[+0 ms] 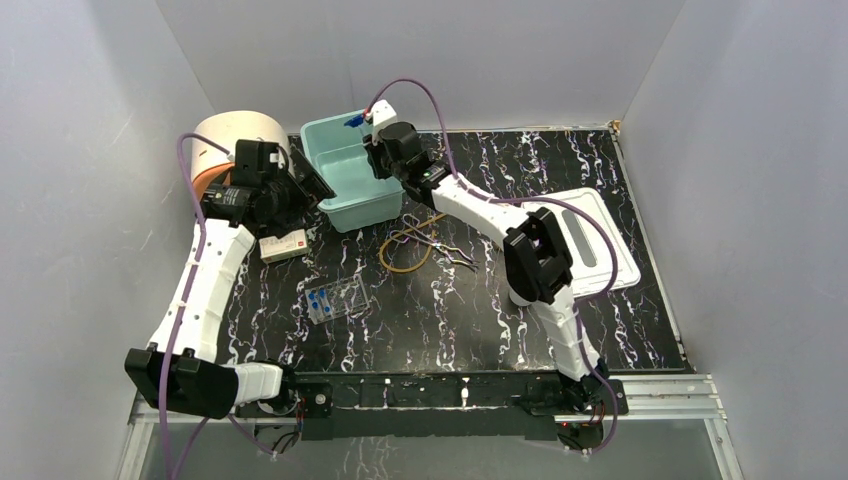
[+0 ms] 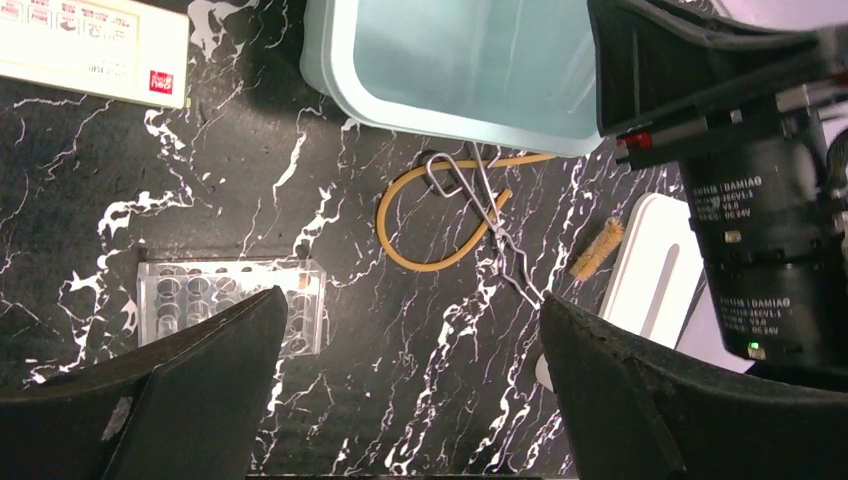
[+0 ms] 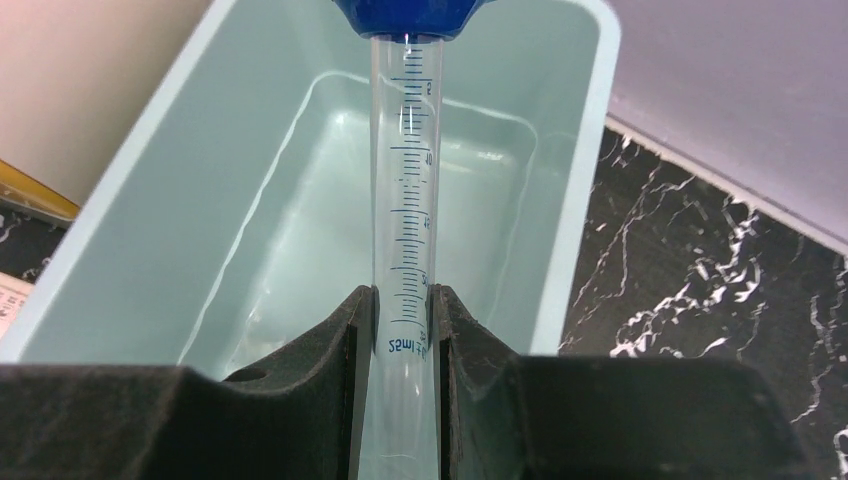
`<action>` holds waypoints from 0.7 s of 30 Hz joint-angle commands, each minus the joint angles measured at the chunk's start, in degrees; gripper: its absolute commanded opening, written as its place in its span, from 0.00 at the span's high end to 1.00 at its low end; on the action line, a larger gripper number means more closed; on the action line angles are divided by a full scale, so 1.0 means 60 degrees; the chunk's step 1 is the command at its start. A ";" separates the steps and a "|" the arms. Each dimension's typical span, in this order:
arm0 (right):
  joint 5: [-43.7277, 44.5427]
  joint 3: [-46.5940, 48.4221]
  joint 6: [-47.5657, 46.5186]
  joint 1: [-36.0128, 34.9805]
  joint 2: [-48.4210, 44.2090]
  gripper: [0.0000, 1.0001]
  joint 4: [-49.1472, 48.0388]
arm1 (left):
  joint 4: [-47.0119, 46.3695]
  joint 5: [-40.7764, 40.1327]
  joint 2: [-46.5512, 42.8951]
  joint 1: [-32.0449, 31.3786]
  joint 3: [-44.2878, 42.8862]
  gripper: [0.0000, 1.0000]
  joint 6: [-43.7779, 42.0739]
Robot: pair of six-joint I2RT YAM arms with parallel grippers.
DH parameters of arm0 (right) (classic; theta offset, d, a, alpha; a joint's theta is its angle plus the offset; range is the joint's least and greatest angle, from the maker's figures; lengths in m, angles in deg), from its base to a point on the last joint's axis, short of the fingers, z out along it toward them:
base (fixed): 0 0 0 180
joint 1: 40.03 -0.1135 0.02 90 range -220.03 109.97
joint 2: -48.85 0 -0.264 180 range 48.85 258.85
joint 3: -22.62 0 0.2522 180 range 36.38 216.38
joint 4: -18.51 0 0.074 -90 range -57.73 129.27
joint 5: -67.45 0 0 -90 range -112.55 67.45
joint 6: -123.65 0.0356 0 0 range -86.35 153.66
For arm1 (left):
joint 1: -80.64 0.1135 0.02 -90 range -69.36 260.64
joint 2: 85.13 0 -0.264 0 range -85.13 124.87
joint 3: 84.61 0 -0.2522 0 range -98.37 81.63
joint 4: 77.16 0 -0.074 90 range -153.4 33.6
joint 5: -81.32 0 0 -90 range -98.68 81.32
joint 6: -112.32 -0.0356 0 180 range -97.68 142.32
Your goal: Organize the chemistry lab equipment
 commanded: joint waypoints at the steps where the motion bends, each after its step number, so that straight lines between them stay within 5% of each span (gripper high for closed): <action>1: 0.0283 0.1347 0.0522 -0.0007 0.0440 0.68 0.1121 | 0.0309 0.0178 -0.0334 0.0027 0.0234 0.03 -0.0034; 21: 0.0712 0.2633 0.2313 -0.0249 0.1167 0.67 0.5723 | -0.0004 0.0105 -0.0476 0.0027 0.0825 0.02 -0.0255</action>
